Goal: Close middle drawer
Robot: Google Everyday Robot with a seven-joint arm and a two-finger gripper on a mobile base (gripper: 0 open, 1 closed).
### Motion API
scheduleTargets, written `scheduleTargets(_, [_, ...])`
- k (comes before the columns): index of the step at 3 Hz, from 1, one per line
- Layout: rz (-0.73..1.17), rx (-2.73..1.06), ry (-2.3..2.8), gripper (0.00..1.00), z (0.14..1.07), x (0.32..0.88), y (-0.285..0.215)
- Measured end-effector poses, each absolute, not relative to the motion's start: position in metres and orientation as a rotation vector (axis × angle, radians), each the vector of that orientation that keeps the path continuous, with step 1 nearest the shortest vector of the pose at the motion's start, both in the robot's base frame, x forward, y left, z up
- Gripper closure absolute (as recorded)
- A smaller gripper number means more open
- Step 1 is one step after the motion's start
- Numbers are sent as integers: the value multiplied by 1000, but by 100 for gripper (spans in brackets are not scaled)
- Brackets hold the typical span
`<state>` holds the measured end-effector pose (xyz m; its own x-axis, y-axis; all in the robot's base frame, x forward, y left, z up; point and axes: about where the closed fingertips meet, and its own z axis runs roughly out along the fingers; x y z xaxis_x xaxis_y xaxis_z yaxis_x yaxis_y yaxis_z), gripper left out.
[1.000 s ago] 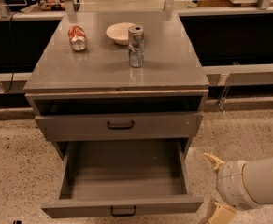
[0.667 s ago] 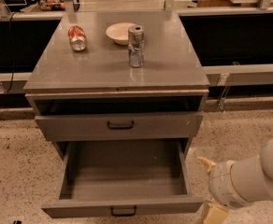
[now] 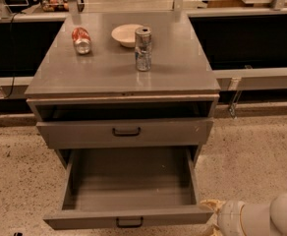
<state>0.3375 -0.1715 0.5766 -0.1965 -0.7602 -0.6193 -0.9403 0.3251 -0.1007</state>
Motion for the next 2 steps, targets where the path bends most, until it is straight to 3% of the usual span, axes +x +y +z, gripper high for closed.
scheduleTargets(1, [337, -1397, 1918, 66, 530, 345, -183])
scheduleTargets(2, [394, -1378, 1895, 88, 503, 336, -174])
